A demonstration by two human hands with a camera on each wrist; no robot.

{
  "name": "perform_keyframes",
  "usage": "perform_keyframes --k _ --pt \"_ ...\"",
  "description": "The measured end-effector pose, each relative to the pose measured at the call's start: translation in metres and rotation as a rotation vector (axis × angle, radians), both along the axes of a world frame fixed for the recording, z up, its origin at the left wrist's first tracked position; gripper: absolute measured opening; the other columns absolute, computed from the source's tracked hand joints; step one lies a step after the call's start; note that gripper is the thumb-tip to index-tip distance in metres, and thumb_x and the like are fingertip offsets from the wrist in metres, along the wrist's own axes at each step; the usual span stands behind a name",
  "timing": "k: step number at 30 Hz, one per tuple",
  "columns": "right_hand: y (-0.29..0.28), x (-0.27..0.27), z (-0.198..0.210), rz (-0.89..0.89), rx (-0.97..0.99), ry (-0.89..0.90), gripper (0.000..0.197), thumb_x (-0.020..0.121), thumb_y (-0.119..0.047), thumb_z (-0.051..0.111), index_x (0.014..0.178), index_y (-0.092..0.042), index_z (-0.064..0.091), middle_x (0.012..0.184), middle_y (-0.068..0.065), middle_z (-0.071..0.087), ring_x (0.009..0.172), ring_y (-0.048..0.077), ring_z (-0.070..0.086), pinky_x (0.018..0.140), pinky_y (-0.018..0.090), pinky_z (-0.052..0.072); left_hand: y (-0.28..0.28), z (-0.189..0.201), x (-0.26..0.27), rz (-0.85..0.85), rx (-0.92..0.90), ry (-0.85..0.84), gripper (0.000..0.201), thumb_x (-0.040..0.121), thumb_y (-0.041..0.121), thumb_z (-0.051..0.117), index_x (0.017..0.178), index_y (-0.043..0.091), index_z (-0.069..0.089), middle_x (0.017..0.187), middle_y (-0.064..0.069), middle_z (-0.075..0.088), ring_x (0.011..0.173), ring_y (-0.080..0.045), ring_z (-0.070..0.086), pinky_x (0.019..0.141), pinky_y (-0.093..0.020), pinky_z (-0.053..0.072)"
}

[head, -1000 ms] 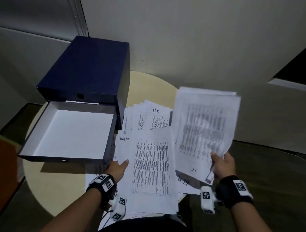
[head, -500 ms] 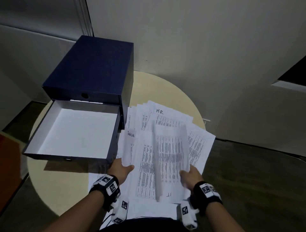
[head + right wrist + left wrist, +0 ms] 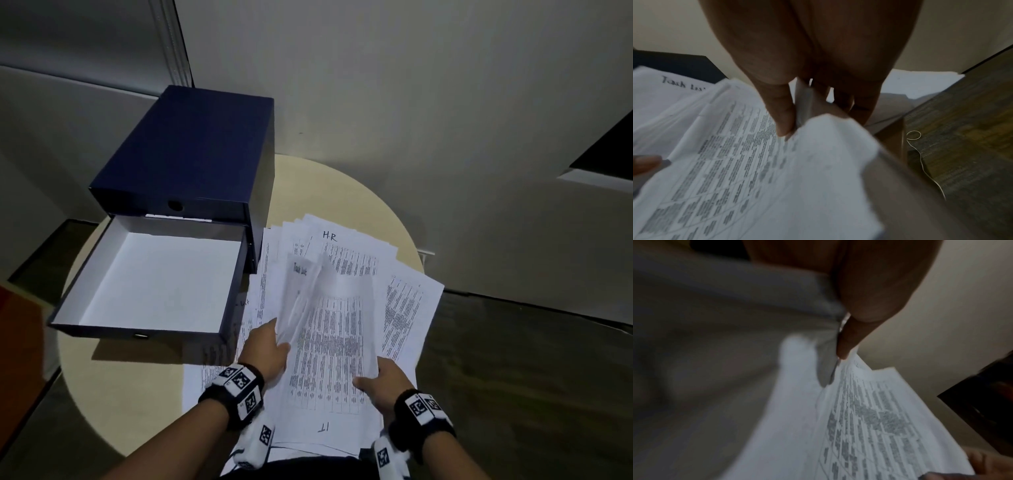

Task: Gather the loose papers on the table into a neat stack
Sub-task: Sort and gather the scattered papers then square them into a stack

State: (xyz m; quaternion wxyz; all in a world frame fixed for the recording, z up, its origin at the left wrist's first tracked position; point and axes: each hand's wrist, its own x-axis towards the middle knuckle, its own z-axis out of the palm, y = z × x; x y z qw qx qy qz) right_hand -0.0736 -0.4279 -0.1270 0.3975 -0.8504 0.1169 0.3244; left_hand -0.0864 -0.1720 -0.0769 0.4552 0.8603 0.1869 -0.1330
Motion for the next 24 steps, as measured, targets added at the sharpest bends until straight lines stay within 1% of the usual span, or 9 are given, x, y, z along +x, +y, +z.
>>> perform_keyframes --k 2,5,8,11,13,15,19,22,24 --pt "-0.005 0.002 0.005 -0.026 0.091 -0.02 0.029 0.085 -0.033 0.072 0.11 -0.021 0.067 0.093 -0.008 0.073 0.081 0.011 0.069 0.072 0.029 0.055 -0.001 0.009 0.001 0.014 -0.039 -0.075 0.017 0.091 0.006 0.057 0.104 0.017 0.062 0.087 0.008 0.064 0.08 -0.015 0.063 0.062 -0.015 0.042" --pt "-0.012 0.006 0.013 -0.25 0.209 -0.11 0.083 0.066 -0.061 0.078 0.138 -0.032 0.046 0.137 -0.004 0.058 0.124 0.02 0.058 0.103 0.046 0.048 -0.005 0.033 0.003 0.078 -0.244 -0.203 0.021 0.09 0.006 0.058 0.089 0.026 0.064 0.068 0.011 0.065 0.062 -0.008 0.06 0.057 -0.021 0.044" --pt "-0.017 0.014 0.023 -0.519 0.455 -0.113 0.098 0.062 -0.051 0.086 0.144 -0.044 0.032 0.148 -0.009 0.04 0.133 0.026 0.048 0.111 0.057 0.036 -0.008 0.065 0.008 0.081 -0.47 -0.306 0.035 0.088 0.003 0.064 0.107 0.032 0.064 0.095 0.018 0.074 0.094 0.0 0.068 0.079 -0.022 0.051" --pt "-0.021 0.026 0.043 -0.559 0.581 -0.11 0.111 0.057 -0.046 0.092 0.148 -0.022 0.034 0.146 0.0 0.049 0.13 0.031 0.051 0.107 0.06 0.038 -0.006 0.083 0.015 -0.014 -0.569 -0.422 0.068 0.086 0.0 0.068 0.133 0.041 0.042 0.125 0.022 0.06 0.112 0.011 0.058 0.09 -0.016 0.047" --pt "-0.02 0.032 0.061 -0.552 0.659 -0.239 0.101 0.051 -0.042 0.095 0.136 -0.01 0.051 0.13 0.012 0.064 0.118 0.037 0.061 0.099 0.059 0.047 -0.001 0.085 0.023 0.011 -0.513 -0.482 0.088 0.082 0.0 0.074 0.144 0.039 0.025 0.135 0.02 0.049 0.11 0.021 0.052 0.085 -0.004 0.045" --pt "-0.017 0.035 0.079 -0.546 0.741 -0.276 0.089 0.05 -0.034 0.095 0.126 -0.005 0.059 0.118 0.018 0.07 0.11 0.038 0.066 0.095 0.055 0.051 0.002 0.086 0.029 0.057 -0.588 -0.49 0.095 0.081 -0.002 0.074 0.151 0.031 0.017 0.141 0.014 0.046 0.113 0.015 0.055 0.088 -0.008 0.048" --pt "-0.011 0.037 0.086 -0.463 0.746 -0.301 0.041 0.082 0.001 0.073 0.12 -0.008 0.062 0.116 0.013 0.072 0.115 0.037 0.064 0.099 0.048 0.049 0.0 0.085 0.028 0.161 -0.566 -0.401 0.04 0.09 -0.001 0.064 0.128 0.009 0.055 0.105 0.009 0.07 0.087 0.007 0.069 0.081 -0.023 0.059" --pt "-0.002 0.034 0.099 -0.453 0.7 -0.303 0.035 0.089 0.011 0.06 0.119 -0.007 0.062 0.112 0.011 0.074 0.107 0.026 0.07 0.093 0.039 0.055 0.005 0.077 0.026 0.15 -0.394 -0.381 0.039 0.086 0.023 0.07 0.124 0.022 0.061 0.107 0.013 0.072 0.1 -0.003 0.069 0.092 -0.035 0.056" --pt "0.001 0.034 0.109 -0.465 0.662 -0.375 0.025 0.089 0.01 0.061 0.11 -0.002 0.064 0.098 0.009 0.076 0.087 0.016 0.074 0.076 0.027 0.06 0.004 0.076 0.024 0.185 -0.355 -0.382 0.036 0.082 0.032 0.071 0.116 0.022 0.065 0.103 0.01 0.074 0.101 -0.013 0.07 0.091 -0.041 0.055"
